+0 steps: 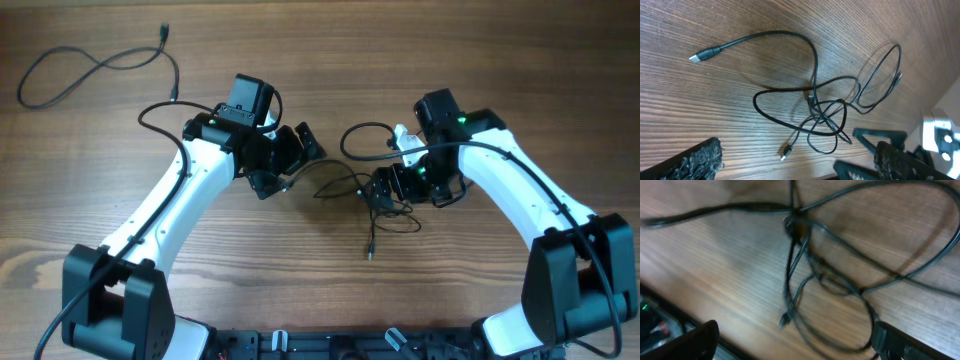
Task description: Untangle cables
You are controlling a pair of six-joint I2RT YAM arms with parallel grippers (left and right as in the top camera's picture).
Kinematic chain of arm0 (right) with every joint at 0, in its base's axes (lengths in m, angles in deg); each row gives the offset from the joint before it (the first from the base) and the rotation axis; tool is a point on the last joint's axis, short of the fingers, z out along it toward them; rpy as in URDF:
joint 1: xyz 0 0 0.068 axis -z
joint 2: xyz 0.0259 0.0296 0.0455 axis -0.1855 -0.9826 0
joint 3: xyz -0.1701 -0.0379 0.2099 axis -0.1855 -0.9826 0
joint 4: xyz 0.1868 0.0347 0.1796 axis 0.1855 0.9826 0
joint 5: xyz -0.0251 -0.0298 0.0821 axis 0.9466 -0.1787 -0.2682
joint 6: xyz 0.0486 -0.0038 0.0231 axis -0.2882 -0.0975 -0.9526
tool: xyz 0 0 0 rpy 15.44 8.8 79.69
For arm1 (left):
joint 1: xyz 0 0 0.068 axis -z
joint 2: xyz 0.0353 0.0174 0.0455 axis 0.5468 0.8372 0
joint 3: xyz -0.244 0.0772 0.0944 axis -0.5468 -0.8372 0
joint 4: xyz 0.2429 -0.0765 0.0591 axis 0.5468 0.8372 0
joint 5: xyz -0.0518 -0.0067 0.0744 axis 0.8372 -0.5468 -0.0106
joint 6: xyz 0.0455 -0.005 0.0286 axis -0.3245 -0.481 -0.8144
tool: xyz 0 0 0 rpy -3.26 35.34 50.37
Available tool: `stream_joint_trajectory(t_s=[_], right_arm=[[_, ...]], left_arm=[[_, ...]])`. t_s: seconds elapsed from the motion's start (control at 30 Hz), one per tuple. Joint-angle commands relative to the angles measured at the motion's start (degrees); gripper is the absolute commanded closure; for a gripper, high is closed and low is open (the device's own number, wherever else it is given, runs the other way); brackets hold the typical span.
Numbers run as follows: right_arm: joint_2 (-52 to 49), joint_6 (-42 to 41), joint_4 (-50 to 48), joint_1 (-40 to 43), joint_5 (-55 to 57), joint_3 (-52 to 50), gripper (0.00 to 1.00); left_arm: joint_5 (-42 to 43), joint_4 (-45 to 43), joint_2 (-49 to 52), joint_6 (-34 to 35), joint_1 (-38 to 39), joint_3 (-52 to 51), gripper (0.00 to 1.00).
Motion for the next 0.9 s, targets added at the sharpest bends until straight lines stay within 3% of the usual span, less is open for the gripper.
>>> stream_joint_trajectory(t_s=[0.0,0.1,0.47,0.87], right_arm=[[1.0,-1.9,-3.9,-0.7,3.1,-2.8,0.0],[1.0,-1.9,-4.5,-0.7,3.5,-3.2,0.01],[1.0,1.9,0.9,-0.9,-2.5,-3.2,0.21],[0.9,0.3,-1.8,-5.2,3.9,-3.3,0.32]], left_arm=[[-0.3,0.0,0.7,-0.1,-0.1,0.0,0.0],[-0.3,0.0,0.7,-0.1,-0.1,0.0,0.0],[-0.8,0.0,0.7,-0.1,-0.1,0.0,0.0],[-0.8,0.0,0.7,-0.1,-0.1,0.0,0.0]])
